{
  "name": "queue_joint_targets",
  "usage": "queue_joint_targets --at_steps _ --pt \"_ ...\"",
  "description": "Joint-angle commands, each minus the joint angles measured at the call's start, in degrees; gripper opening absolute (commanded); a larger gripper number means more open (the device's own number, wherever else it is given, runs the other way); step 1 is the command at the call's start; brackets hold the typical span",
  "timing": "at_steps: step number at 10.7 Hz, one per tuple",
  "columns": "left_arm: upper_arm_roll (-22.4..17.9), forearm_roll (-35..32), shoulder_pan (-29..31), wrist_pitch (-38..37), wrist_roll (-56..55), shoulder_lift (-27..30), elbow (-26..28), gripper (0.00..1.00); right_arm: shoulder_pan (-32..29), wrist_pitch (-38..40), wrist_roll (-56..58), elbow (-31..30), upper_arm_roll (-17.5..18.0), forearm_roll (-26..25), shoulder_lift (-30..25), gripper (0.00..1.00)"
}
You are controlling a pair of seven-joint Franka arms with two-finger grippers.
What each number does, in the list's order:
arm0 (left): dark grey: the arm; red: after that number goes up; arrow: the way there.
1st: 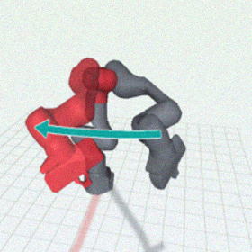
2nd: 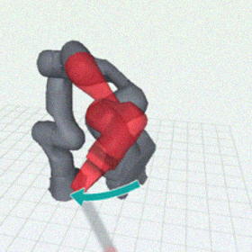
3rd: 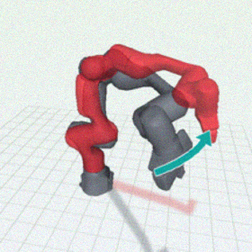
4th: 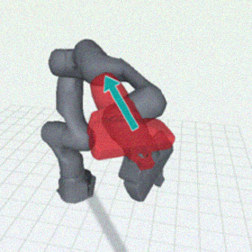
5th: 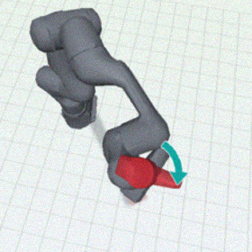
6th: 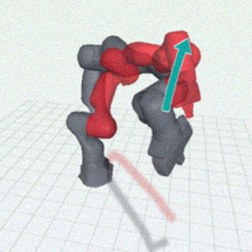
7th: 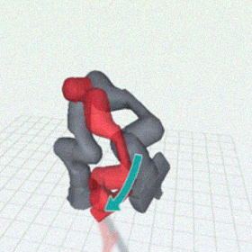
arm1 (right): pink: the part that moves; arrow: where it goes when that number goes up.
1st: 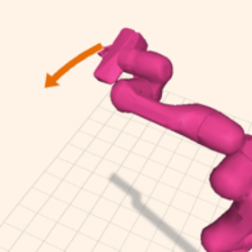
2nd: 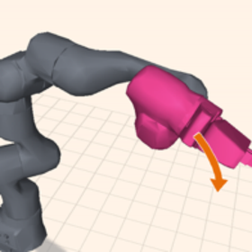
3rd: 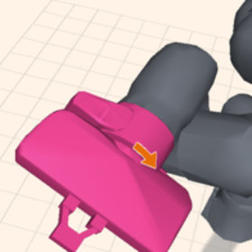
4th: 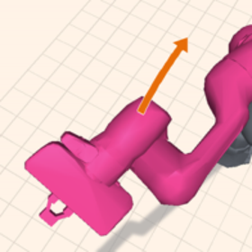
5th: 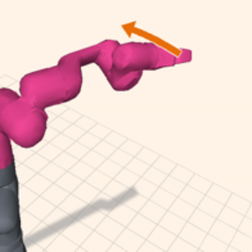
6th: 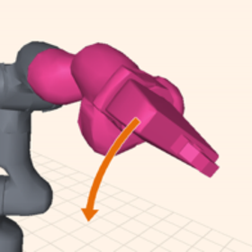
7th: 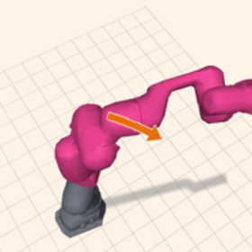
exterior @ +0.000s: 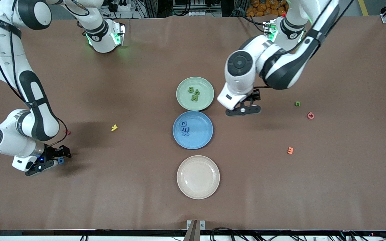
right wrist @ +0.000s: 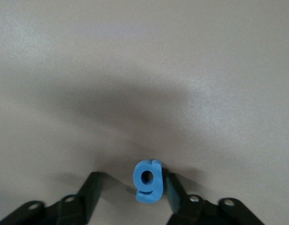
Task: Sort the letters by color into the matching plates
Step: 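Grasp the blue g with the right gripper while the left gripper withdraws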
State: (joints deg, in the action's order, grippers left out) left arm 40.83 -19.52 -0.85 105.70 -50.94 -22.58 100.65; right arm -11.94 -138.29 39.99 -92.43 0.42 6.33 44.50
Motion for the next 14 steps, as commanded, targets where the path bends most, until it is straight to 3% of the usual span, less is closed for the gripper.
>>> queue_joint_targets --at_steps 1,4,6,7,9,11,12,14 --pt "8.4 1.4 13.0 0.5 3.6 1.9 2.3 1.0 0.2 0.0 0.4 0.1 -0.7 -0.7 0.2 0.45" --pt "13.8 1.4 20.4 0.4 5.3 2.0 3.2 1.0 0.1 -0.3 0.8 0.1 -0.7 -0.9 0.2 0.33" --pt "14.2 1.4 22.1 0.5 9.0 2.6 3.2 1.0 0.1 -1.3 0.6 0.1 -0.7 -0.9 0.3 0.27" --pt "12.4 1.7 21.9 0.5 12.8 3.1 3.3 1.0 0.1 -1.4 0.4 0.1 -0.7 -0.9 0.3 0.25" --pt "2.3 3.1 17.3 2.0 20.8 6.0 5.8 1.0 0.2 -1.4 0.4 0.1 -0.7 -1.0 0.3 0.21" --pt "-6.5 6.3 13.9 10.1 28.0 10.1 12.3 1.0 0.7 -1.0 -0.3 0.5 -0.7 -0.9 0.1 0.2" --pt "-9.9 7.2 12.4 14.0 30.3 11.5 15.6 1.0 1.6 -0.4 -1.7 0.6 -0.7 -0.6 -0.6 0.2" --pt "-12.8 7.9 11.1 16.5 30.7 12.7 19.3 1.0 4.9 1.6 -12.2 0.5 -0.7 -0.4 -2.2 0.2"
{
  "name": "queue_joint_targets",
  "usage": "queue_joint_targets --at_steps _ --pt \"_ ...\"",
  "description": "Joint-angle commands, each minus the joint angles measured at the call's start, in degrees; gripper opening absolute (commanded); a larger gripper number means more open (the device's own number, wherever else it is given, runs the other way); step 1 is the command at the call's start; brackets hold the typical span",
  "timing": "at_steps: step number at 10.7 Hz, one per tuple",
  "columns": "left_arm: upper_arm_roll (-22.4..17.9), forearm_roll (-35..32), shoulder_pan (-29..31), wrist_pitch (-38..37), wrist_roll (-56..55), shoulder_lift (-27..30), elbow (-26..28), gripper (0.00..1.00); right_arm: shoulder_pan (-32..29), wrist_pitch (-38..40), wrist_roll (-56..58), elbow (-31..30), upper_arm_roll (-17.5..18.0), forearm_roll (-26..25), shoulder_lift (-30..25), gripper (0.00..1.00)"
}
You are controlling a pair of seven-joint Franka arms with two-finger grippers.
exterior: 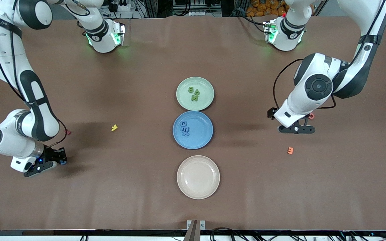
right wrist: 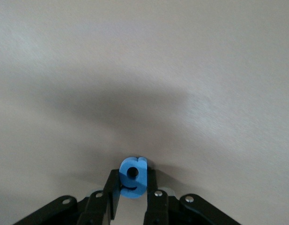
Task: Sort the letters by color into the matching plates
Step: 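Carry the blue g toward the blue plate while the left gripper reaches green U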
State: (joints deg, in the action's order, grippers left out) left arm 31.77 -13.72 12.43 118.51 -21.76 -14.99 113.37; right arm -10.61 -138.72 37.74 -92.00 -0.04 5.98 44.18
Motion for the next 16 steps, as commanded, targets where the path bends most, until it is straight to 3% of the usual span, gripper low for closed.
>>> queue_joint_targets --at_steps 1,4,6,12,15,16 --pt "-5.2 2.2 -2.1 6.3 2.1 6.0 9.0 1.0 5.8 3.2 -16.7 -0.1 -0.2 0.1 -2.9 0.2" --pt "-11.4 2.5 -4.2 12.1 7.9 7.5 14.7 1.0 13.3 5.0 -32.8 -0.3 -0.1 0.3 -5.1 0.2" --pt "-14.2 6.1 -4.3 16.1 12.4 8.8 18.6 1.0 19.2 6.5 -43.4 -0.3 -0.1 0.4 -5.9 0.2" --pt "-19.8 6.2 -4.4 27.4 16.3 11.6 31.6 1.0 36.2 6.4 -68.1 1.3 0.0 0.9 -6.1 0.2" --pt "-22.9 6.2 -4.5 31.6 18.4 11.2 34.9 1.0 43.4 6.0 -74.2 3.0 0.0 4.7 -5.1 0.21" --pt "-22.9 6.3 -4.5 32.6 18.4 10.8 35.6 0.94 45.1 5.9 -75.2 3.9 0.0 6.7 -4.9 0.21"
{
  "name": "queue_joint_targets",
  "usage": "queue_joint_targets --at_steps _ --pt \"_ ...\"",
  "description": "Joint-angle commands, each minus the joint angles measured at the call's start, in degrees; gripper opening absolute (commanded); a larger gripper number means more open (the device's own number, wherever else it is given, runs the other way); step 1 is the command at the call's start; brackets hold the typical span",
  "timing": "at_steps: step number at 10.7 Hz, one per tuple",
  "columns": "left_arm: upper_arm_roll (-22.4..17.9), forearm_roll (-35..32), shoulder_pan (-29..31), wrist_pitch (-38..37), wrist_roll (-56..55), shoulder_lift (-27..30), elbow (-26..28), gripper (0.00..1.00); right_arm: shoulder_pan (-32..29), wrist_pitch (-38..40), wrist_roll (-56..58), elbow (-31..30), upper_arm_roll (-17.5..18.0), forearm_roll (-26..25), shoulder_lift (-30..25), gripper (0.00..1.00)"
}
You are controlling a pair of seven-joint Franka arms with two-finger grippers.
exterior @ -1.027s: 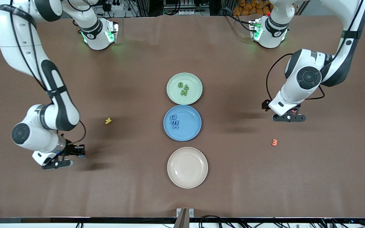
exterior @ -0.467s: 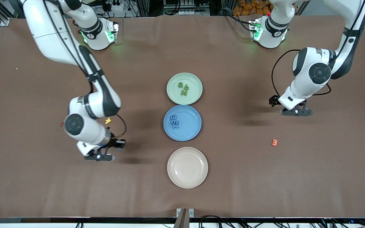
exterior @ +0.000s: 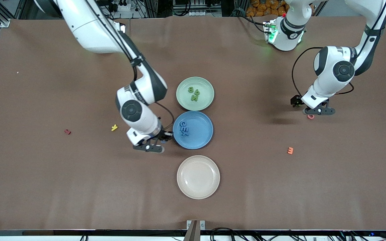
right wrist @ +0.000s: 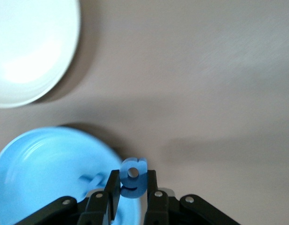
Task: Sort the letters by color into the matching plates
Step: 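Carry the blue g toward the blue plate while the left gripper reaches green U, then lower the blue g onto the blue plate and open the right gripper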
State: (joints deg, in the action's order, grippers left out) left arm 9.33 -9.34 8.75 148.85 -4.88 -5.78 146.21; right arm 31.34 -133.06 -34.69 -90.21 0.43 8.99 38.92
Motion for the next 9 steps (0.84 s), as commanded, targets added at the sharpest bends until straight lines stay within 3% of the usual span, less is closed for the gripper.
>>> queue_joint_targets --at_steps 1,4,5,6,9 --pt "-0.5 1.9 -0.8 4.4 1.5 1.0 3.8 0.9 4.8 0.3 -3.0 4.2 -0.4 5.6 1.7 0.21" --pt "-0.5 2.0 -0.8 6.6 1.5 -0.4 4.5 0.79 8.5 -1.1 -4.4 6.4 -0.3 7.2 3.7 0.26" --pt "-0.7 2.0 -0.7 7.1 1.5 -1.0 4.5 0.78 9.0 -3.8 -5.5 6.4 -0.3 7.4 3.8 0.47" --pt "-1.0 2.0 -0.7 7.5 1.5 -1.5 4.8 0.74 9.0 -5.4 -5.7 6.4 -0.3 8.3 4.0 0.99" --pt "-1.3 1.9 -0.4 8.3 1.5 -2.5 5.5 0.69 7.1 -4.4 2.9 5.9 -0.6 8.2 3.0 1.0"
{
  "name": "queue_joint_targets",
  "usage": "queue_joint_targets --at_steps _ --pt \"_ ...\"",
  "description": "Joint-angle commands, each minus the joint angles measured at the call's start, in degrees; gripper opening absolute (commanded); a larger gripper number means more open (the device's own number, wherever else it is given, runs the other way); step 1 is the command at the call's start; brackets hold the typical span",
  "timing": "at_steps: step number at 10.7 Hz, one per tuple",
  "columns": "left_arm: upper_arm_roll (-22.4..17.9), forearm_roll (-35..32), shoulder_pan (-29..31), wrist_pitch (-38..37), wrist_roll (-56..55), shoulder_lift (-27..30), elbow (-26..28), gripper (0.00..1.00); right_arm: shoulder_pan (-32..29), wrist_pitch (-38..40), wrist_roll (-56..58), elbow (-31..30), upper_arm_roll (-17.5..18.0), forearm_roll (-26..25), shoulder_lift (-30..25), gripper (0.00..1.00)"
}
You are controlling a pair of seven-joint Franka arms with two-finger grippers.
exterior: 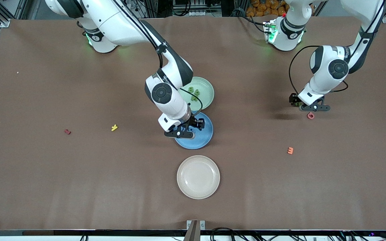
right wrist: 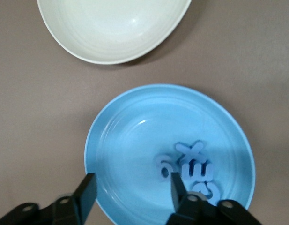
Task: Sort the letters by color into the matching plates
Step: 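Lower the blue g onto the blue plate and open the right gripper, then grasp the green U with the left gripper while the right gripper withdraws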
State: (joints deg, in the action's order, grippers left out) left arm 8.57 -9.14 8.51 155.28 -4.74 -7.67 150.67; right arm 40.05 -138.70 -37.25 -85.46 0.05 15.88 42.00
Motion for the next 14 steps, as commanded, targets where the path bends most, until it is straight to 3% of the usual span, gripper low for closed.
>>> queue_joint_targets --at_steps 1,4,9,12,14 --pt "-0.6 1.7 -0.2 1.9 1.4 -0.9 1.4 0.68 -3.4 2.3 7.4 1.1 -0.2 0.9 -0.6 1.0" --pt "-1.0 1.7 -0.1 2.0 4.0 -1.7 1.4 0.65 -9.6 10.2 21.6 1.1 -3.9 0.7 -3.2 1.0" --pt "-2.0 1.7 -0.1 3.1 5.6 -3.1 1.3 0.6 -25.7 16.2 38.5 1.0 -5.9 -2.2 -6.0 1.0" --pt "-2.0 1.7 -0.1 3.2 5.6 -3.5 1.0 0.38 -35.1 17.8 47.8 1.2 -5.9 -4.5 -7.2 1.0" --pt "-1.9 1.7 -0.2 3.2 5.6 -4.1 0.7 0.14 -38.9 18.6 54.1 0.7 -6.1 -4.7 -8.1 1.0"
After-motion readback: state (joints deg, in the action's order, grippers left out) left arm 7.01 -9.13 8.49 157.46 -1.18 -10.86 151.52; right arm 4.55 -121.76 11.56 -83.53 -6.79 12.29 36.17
